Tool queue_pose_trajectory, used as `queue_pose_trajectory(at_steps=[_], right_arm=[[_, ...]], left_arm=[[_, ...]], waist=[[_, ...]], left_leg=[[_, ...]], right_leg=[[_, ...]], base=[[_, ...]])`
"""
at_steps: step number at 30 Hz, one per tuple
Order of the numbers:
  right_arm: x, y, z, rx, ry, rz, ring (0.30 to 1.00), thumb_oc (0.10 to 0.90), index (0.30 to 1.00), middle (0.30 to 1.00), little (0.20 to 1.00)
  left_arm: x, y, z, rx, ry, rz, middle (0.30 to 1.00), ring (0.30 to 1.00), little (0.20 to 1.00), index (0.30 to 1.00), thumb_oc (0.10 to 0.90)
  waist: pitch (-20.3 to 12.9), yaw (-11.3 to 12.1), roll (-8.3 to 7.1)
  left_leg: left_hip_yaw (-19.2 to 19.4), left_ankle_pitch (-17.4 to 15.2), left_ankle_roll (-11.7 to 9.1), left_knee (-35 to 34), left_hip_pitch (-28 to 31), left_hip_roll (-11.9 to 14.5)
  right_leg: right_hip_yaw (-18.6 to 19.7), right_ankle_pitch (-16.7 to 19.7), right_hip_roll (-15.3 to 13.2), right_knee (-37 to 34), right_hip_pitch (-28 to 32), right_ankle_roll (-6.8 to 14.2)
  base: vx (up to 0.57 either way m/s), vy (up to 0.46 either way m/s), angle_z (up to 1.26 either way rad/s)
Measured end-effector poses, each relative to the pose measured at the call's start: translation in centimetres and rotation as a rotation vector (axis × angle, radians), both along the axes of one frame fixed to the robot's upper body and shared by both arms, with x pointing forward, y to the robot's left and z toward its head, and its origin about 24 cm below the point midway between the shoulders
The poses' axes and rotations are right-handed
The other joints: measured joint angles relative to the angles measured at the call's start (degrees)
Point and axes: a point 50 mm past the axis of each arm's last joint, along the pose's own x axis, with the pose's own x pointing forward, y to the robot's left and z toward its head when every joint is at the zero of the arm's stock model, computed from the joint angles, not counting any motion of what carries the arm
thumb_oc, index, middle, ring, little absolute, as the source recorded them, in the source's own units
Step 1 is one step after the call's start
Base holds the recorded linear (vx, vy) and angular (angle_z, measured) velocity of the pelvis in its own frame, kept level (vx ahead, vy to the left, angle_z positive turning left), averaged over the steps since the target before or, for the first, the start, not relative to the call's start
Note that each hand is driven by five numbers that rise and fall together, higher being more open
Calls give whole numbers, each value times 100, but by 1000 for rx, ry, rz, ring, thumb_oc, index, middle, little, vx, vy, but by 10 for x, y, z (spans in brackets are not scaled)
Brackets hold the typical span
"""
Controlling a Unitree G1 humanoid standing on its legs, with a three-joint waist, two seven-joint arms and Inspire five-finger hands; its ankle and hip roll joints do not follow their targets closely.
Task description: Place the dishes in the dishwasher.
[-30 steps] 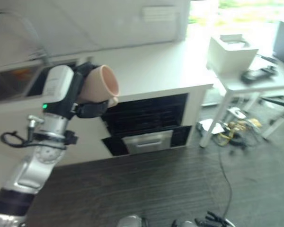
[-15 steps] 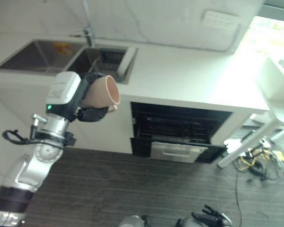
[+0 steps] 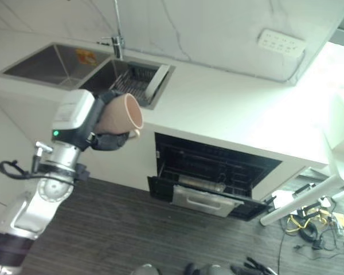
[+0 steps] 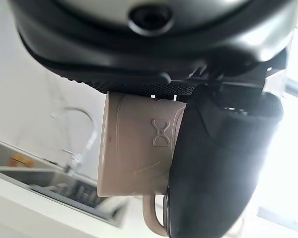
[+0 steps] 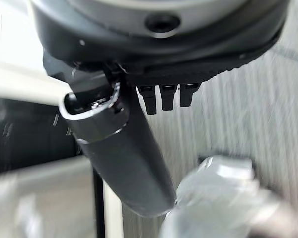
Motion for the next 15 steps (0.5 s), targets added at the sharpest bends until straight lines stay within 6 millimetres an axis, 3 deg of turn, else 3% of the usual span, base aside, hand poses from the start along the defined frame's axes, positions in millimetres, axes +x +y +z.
queue_pose_trajectory(at_steps=[1, 3, 4, 6, 7, 9, 10, 12, 15], right_arm=[[-6, -9, 2, -23, 9, -20, 900, 800, 900, 900, 900], [2, -16, 5, -43, -10, -55, 900, 800, 900, 900, 900], [6, -14, 4, -36, -11, -53, 900, 800, 900, 900, 900], [14, -12, 4, -30, -30, -44, 900, 800, 900, 900, 900], [19, -11, 5, -30, -40, -40, 900, 800, 900, 900, 900], [27, -15, 8, -41, -58, -25, 900, 800, 900, 900, 900], [29, -15, 9, -44, -70, -20, 900, 800, 900, 900, 900], [27, -9, 7, -24, -68, -12, 900, 800, 900, 900, 900], [19, 3, 4, 7, -75, -13, 900, 800, 900, 900, 900]], left_arm=[[3, -7, 2, 2, -8, -29, 300, 300, 300, 300, 400], [4, -8, 4, 2, -13, -31, 300, 300, 300, 300, 400], [3, -8, 6, 1, -21, -39, 300, 300, 300, 300, 400], [3, -10, 4, -6, -19, -58, 300, 300, 300, 300, 400], [2, -9, 3, -10, -16, -58, 300, 300, 300, 300, 400], [-4, -1, -1, -32, -7, -37, 300, 300, 300, 300, 400], [-7, 4, -1, -35, -4, -19, 300, 300, 300, 300, 400], [-8, 9, 5, -40, -32, -1, 300, 300, 300, 300, 400], [-9, 14, 11, -57, -62, 9, 300, 300, 300, 300, 400]], waist=[[69, -45, 101], [100, -123, 332], [121, -118, 401], [145, -79, 635], [142, -7, 726], [100, 211, 804], [76, 231, 831], [63, 238, 761], [-85, 239, 603]], left_leg=[[-134, 400, -167, -344, -47, 59], [-404, 592, -331, -1154, 58, -322], [-481, 583, -289, -1228, 29, -469], [-1254, 584, -278, -1358, -68, -868], [-1626, 567, -116, -1402, -51, -1068], [-2632, 517, 13, -1575, 40, -1490], [-2481, 555, 220, -1604, 82, -1505], [-2304, 559, 371, -1632, 100, -1594], [-2258, 454, 456, -1577, 7, -1718]], right_leg=[[6, -65, -35, 155, -43, 92], [39, 8, -156, 90, -150, 182], [59, 43, -185, 100, -172, 164], [164, 70, -209, 101, -176, 219], [317, 74, -204, 110, -189, 266], [706, 139, -243, 175, -332, 338], [799, 161, -270, 201, -357, 416], [876, 194, -367, 189, -367, 574], [851, 311, -477, 11, -384, 755]], base=[[79, -30, 55], [51, 92, -3], [57, 146, -12], [153, 187, -23], [135, 209, -39], [42, 173, -85], [18, 160, -81], [19, 142, -22], [28, 119, 7]])
